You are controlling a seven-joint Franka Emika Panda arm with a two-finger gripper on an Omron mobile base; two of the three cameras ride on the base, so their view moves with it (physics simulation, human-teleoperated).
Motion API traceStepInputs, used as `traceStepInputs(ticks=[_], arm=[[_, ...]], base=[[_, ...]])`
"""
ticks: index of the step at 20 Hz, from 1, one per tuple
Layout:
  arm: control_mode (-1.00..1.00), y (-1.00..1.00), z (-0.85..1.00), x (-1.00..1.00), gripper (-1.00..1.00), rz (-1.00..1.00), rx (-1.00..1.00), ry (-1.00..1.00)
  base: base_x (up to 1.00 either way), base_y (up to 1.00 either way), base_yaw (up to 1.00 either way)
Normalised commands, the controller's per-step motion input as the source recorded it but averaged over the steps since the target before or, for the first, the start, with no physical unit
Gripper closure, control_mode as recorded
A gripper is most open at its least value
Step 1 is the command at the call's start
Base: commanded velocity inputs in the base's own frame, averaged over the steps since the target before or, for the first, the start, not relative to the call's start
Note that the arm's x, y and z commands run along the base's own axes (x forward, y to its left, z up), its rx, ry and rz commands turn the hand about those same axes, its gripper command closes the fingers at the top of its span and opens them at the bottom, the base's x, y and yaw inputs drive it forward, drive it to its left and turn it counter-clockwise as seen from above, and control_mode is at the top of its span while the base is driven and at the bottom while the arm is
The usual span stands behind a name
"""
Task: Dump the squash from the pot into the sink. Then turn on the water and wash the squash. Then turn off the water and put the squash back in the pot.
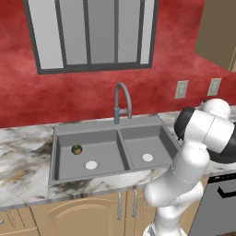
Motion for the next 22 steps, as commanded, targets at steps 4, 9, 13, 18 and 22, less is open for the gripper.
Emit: traceStepInputs(ticks=[4, 9, 13, 18, 22], arm=[[-1.00, -0.09, -0.11, 0.36, 1.00, 0.00, 0.00, -0.01], [-1.00, -0.03, -0.08, 0.14, 1.00, 0.01, 0.00, -0.01], [-1.00, 0.00, -0.14, -0.02, 1.00, 0.02, 0.00, -0.01], [-1.00, 0.10, -0.19, -0.15, -1.00, 0.03, 0.00, -0.02], [-1.00, 0.13, -0.10, -0.11, -1.00, 0.02, 0.00, -0.02]], base=[[0.00, 0.00, 0.00], [0.00, 0.00, 0.00], [0.00, 0.00, 0.00], [0.00, 0.00, 0.00], [0.00, 0.00, 0.00]])
